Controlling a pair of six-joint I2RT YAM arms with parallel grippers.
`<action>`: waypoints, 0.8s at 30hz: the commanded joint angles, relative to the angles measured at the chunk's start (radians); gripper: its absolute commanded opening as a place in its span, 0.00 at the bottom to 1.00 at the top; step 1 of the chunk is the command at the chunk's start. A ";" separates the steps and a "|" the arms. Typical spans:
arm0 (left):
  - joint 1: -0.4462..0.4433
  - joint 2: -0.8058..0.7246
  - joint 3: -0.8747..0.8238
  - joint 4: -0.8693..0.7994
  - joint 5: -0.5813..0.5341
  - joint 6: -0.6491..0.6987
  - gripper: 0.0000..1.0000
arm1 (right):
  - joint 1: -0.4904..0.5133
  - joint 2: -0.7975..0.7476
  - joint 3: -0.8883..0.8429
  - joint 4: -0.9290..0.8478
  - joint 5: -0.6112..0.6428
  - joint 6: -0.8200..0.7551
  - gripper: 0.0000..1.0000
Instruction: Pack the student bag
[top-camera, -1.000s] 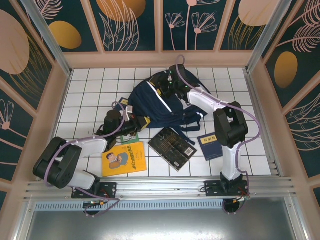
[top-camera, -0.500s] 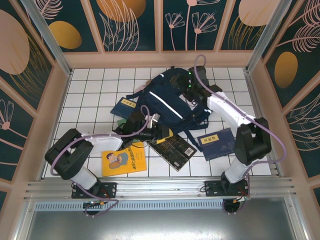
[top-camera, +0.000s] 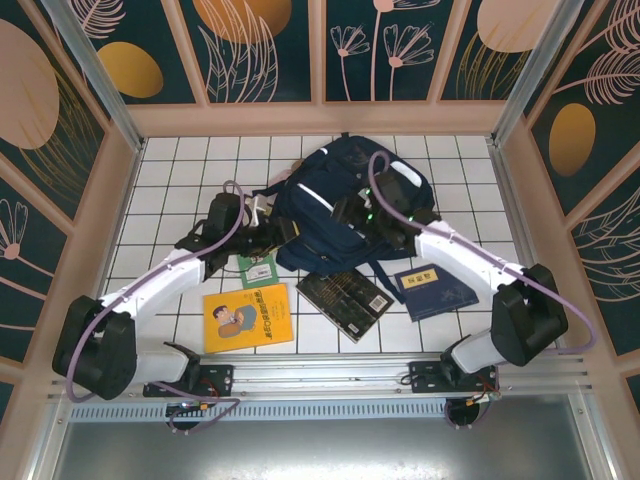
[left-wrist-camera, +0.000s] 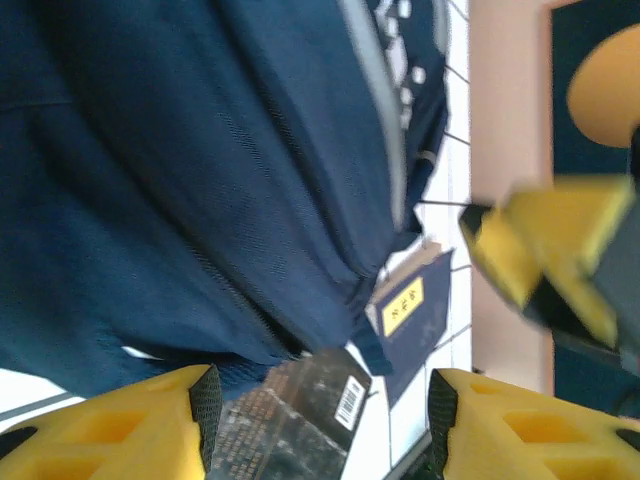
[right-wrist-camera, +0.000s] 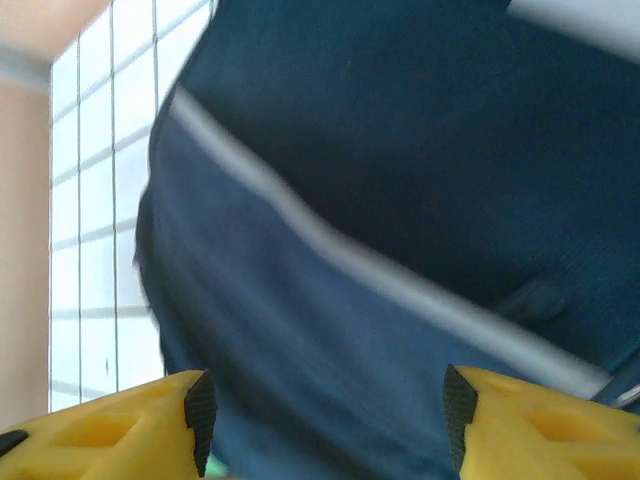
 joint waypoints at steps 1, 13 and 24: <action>-0.004 0.058 0.007 -0.038 -0.019 -0.039 0.59 | 0.061 -0.086 -0.123 0.147 -0.058 -0.004 0.59; -0.004 0.189 0.060 -0.011 -0.081 -0.069 0.63 | 0.106 -0.279 -0.497 0.407 -0.029 0.178 0.64; -0.023 0.288 0.047 0.081 -0.050 -0.105 0.38 | 0.141 -0.310 -0.756 0.812 0.014 0.127 0.56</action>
